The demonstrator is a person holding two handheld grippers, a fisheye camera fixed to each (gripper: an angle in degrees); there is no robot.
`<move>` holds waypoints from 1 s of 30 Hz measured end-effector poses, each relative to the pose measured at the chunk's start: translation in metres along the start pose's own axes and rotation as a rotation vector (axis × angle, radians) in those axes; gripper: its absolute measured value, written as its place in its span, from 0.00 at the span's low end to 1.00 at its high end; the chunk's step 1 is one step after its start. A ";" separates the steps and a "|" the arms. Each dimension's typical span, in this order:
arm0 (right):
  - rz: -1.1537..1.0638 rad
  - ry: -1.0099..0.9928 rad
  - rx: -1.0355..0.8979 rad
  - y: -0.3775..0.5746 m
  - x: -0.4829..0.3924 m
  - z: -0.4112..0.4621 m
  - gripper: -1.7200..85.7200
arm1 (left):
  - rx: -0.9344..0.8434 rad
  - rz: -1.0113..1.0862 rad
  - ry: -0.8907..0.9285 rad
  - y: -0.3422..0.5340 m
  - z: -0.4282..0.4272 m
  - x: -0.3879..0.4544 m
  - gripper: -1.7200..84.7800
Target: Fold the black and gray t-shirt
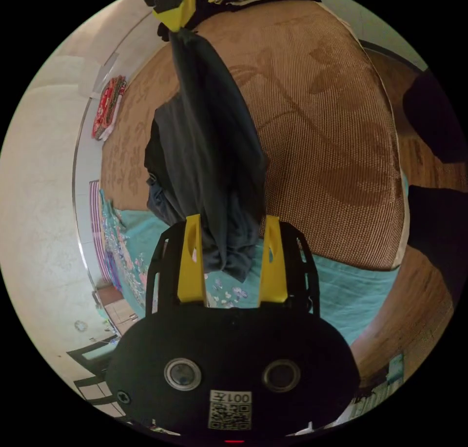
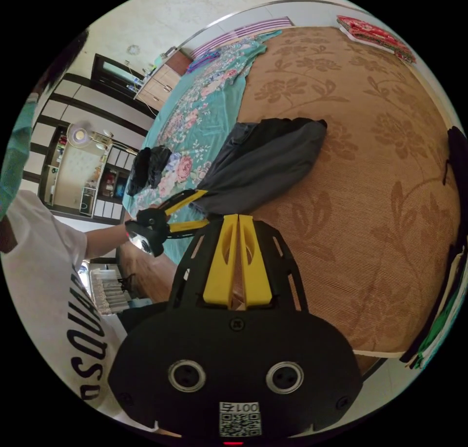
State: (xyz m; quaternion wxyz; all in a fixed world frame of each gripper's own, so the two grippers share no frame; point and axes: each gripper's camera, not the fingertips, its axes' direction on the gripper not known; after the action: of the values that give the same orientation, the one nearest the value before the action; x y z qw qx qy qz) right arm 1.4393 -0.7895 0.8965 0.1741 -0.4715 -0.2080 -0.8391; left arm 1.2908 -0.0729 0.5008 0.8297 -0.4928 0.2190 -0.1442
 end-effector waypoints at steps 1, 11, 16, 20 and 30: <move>0.001 -0.026 0.015 0.002 0.011 -0.007 0.02 | 0.004 -0.018 0.013 -0.008 -0.009 0.003 0.17; -0.029 -0.134 0.073 0.037 0.106 -0.058 0.02 | -0.050 -0.101 0.082 -0.058 -0.065 0.018 0.09; 0.021 -0.101 -0.024 0.074 0.164 -0.076 0.02 | -0.056 -0.188 0.203 -0.088 -0.134 0.020 0.08; 0.150 -0.131 -0.002 0.112 0.225 -0.104 0.02 | -0.022 -0.224 0.269 -0.118 -0.196 0.014 0.08; -0.101 -0.143 0.413 0.017 0.368 -0.252 0.02 | 0.258 -0.373 0.070 -0.242 -0.304 -0.159 0.07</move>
State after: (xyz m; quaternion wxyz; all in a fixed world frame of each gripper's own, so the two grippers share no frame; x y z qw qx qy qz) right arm 1.0846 -0.9688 1.0994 0.2094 -0.4731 -0.4108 -0.7507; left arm 0.9947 -0.3444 0.6219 0.8368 -0.4091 0.1325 -0.3388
